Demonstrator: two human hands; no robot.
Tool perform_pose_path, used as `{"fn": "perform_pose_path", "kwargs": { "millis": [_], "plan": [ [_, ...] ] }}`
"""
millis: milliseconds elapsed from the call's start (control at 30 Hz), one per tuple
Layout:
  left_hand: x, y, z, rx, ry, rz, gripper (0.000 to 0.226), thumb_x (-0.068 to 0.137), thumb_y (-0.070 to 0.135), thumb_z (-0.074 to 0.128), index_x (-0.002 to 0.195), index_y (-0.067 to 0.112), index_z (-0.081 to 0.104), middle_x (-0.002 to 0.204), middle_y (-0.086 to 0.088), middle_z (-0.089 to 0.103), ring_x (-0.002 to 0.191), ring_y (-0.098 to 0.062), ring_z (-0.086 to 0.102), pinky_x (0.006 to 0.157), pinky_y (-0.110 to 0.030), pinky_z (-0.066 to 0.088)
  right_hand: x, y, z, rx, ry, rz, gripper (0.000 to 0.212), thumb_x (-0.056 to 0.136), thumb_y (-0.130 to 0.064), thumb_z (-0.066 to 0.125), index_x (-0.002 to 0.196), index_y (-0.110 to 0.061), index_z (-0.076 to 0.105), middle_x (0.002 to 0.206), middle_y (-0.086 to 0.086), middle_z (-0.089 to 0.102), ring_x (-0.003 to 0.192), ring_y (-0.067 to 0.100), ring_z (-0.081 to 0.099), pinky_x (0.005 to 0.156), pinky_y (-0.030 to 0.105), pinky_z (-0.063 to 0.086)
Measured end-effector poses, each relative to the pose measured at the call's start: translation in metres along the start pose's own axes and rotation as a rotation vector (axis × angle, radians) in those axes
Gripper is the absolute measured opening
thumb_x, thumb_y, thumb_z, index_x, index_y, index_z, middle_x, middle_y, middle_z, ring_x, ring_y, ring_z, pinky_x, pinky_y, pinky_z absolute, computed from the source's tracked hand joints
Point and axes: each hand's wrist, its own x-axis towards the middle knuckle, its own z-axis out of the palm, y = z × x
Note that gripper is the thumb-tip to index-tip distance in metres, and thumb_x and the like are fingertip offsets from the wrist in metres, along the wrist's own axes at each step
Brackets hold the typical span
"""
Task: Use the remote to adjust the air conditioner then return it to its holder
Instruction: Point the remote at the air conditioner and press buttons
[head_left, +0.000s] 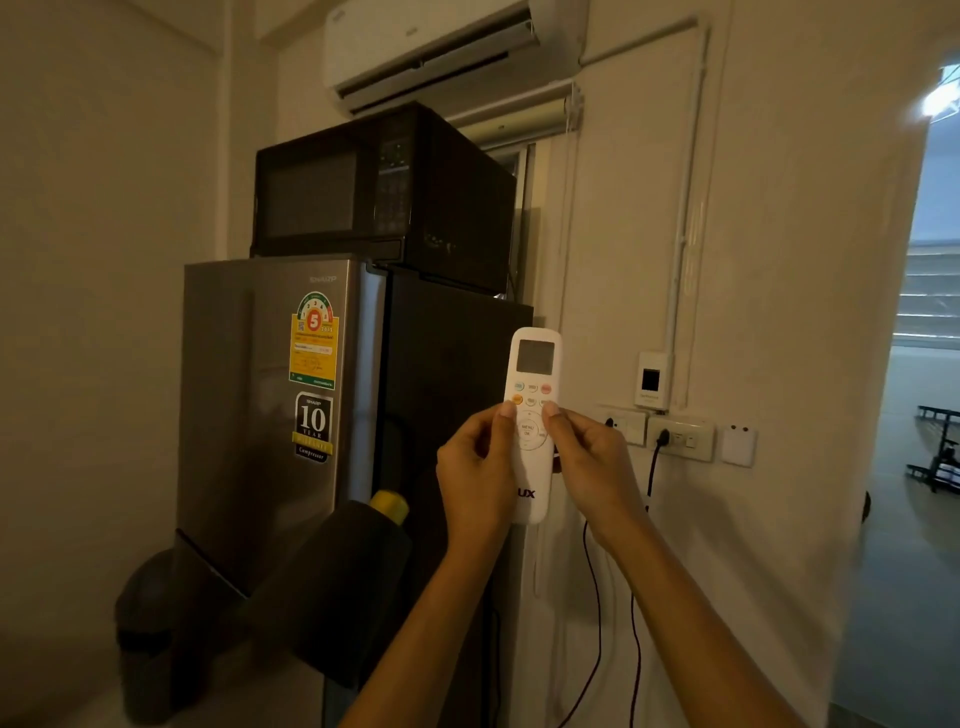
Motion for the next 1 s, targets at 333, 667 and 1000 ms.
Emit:
{"fn": "perform_pose_path", "kwargs": {
  "millis": [333,667,1000],
  "plan": [
    [0.044,0.038,-0.001,-0.057,-0.152,0.033,0.013,0.089,0.025,0.054,0.086,0.035,0.061,0.083,0.01,0.068,0.068,0.004,0.068,0.053,-0.011,0.053,0.042,-0.037,-0.004,0.049,-0.057,-0.099,0.014,0.086,-0.033,0.052,0.096,-0.027,0.06,0.103,0.0,0.068,0.09,0.016,0.068,0.074,0.028,0.057],
    [0.084,0.083,-0.005,-0.069,-0.262,0.112,0.012,0.09,0.021,0.053,0.091,0.027,0.062,0.087,0.011,0.066,0.07,0.008,0.067,0.055,-0.008,0.052,0.075,-0.081,-0.004,0.06,-0.104,-0.212,0.019,0.088,-0.032,0.051,0.103,-0.025,0.061,0.099,-0.005,0.066,0.089,0.012,0.066,0.072,0.024,0.054],
    [0.088,0.09,-0.003,-0.096,-0.182,0.116,0.01,0.09,0.021,0.053,0.09,0.023,0.062,0.087,0.006,0.068,0.068,0.001,0.069,0.054,-0.011,0.054,0.079,-0.093,0.017,0.108,0.045,-0.162,0.019,0.089,-0.035,0.05,0.099,-0.022,0.059,0.095,0.0,0.065,0.07,0.006,0.062,0.057,0.019,0.05]
  ]
}}
